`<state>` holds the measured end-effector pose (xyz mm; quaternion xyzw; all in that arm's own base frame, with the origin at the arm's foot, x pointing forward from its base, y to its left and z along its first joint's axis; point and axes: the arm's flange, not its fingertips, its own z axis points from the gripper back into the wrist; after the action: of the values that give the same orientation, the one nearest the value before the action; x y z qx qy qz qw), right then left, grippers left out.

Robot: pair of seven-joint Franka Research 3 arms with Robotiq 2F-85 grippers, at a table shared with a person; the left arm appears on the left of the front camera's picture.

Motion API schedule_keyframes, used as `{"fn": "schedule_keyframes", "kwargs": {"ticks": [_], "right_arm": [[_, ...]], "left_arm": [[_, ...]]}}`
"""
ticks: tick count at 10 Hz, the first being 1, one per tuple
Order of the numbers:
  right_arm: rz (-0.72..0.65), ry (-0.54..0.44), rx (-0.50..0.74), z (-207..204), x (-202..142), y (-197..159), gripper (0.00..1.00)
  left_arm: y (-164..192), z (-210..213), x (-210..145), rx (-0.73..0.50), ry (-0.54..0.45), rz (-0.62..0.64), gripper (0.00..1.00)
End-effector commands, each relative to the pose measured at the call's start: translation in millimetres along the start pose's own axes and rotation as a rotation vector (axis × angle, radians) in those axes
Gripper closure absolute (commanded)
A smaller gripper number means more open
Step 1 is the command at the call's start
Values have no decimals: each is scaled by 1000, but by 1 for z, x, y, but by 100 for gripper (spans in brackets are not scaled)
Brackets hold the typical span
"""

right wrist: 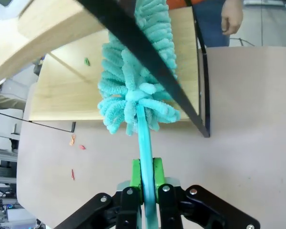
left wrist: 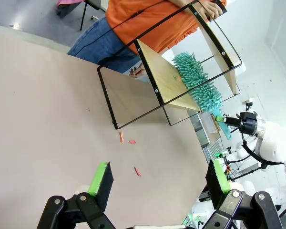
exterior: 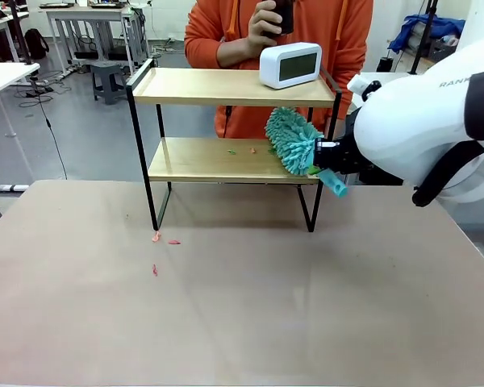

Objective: Clean the shelf.
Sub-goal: Clean the remaining tier of the Shelf with the Duster once objects are removed.

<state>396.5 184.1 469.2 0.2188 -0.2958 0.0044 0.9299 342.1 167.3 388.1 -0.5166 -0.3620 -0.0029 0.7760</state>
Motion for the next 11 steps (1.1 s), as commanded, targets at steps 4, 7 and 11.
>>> {"fn": "schedule_keyframes", "kwargs": {"ticks": [4,7,11], "right_arm": [[16,85,154,-10,-8,16,88],[67,160,225,-18,-4,21,88],[155,308,388,-3,-12,21,88]], "left_arm": [[-4,-2,-3,-15,-15,-12,0],[-4,-2,-3,-15,-15,-12,0],[-4,-2,-3,-15,-15,-12,0]]}}
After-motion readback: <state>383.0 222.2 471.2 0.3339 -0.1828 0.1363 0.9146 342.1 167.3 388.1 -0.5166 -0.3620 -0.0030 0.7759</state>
